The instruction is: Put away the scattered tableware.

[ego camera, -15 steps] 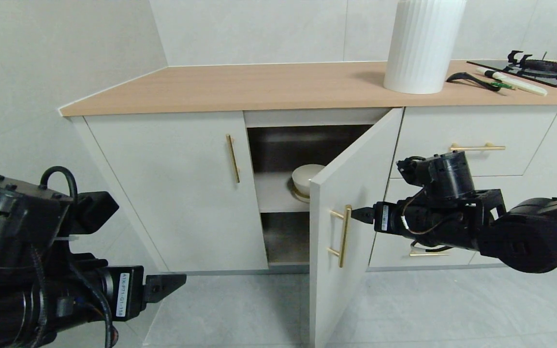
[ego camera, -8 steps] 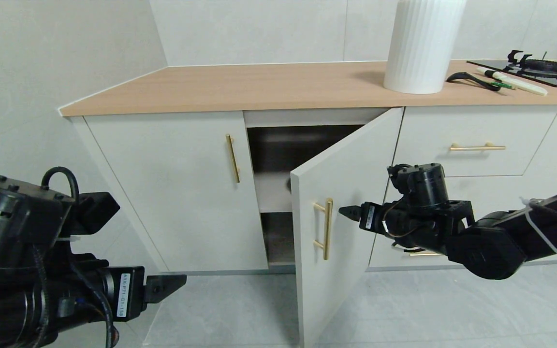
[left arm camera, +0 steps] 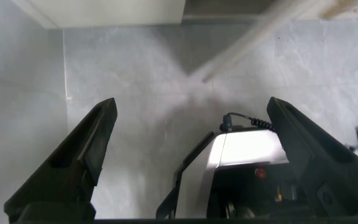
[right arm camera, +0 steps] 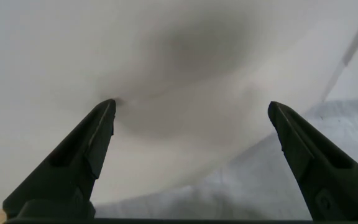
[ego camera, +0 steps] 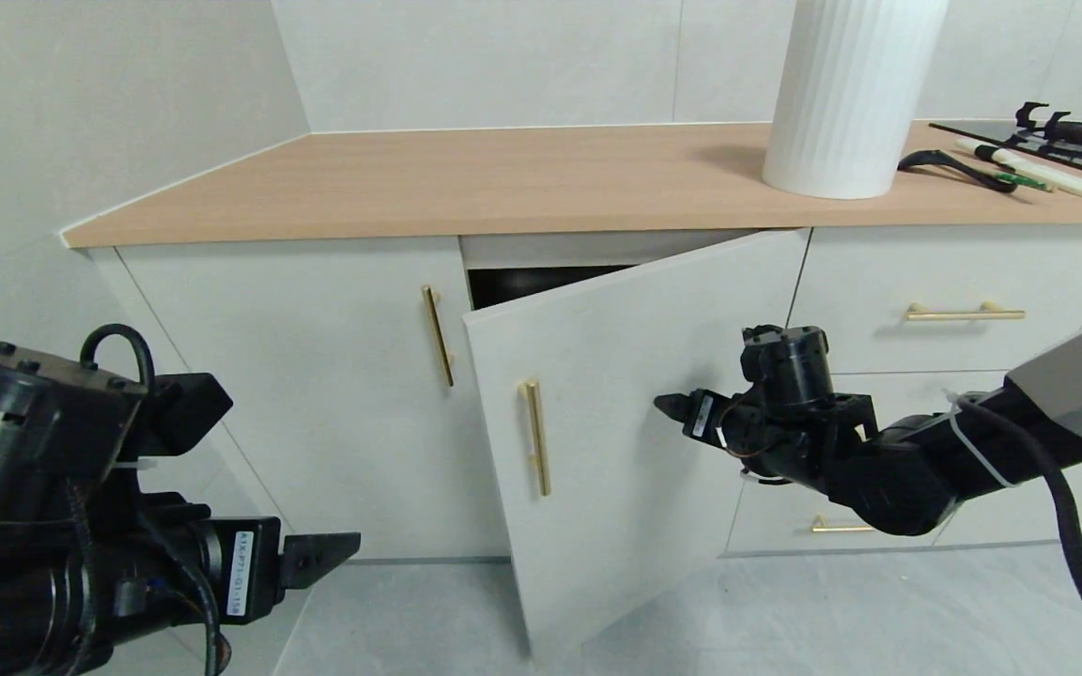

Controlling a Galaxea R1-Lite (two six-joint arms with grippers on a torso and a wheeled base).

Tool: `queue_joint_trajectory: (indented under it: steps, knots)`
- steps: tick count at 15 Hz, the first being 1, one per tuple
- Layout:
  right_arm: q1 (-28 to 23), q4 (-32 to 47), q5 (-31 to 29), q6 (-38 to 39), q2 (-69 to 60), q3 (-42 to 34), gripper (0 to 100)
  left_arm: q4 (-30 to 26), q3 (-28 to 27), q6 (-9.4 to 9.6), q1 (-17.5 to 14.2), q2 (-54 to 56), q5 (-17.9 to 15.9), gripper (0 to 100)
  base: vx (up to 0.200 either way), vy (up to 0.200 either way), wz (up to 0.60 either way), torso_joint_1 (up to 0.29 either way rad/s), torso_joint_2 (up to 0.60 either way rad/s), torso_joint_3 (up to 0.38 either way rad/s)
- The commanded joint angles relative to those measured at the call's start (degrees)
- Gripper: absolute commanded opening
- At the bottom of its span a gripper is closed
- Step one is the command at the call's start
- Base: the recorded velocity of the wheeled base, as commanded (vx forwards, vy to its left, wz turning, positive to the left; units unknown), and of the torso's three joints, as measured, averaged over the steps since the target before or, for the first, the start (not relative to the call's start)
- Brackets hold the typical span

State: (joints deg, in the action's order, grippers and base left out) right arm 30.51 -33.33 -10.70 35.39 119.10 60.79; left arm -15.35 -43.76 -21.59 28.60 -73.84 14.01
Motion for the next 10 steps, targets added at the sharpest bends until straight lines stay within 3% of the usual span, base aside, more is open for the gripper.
queue_joint_trajectory:
  steps: [1, 5, 10]
  knots:
    - [0.07, -0.16, -0.02, 0.65, 0.25, 0.47, 100, -0.03, 0.08, 0.14, 0.32, 0.01, 0.06, 100, 0.0, 0.0, 0.0, 0.0, 0.0, 0.0]
    - [-0.02, -1.21, -0.63, 2.76, 0.69, 1.78, 100, -0.03, 0.17, 0.14, 0.32, 0.19, -0.03, 100, 0.0, 0.0, 0.0, 0.0, 0.0, 0.0]
    - [-0.37, -1.21, -7.58, 5.04, 4.82, 7.58, 100, -0.03, 0.17, 0.14, 0.32, 0.36, -0.03, 100, 0.0, 0.0, 0.0, 0.0, 0.0, 0.0]
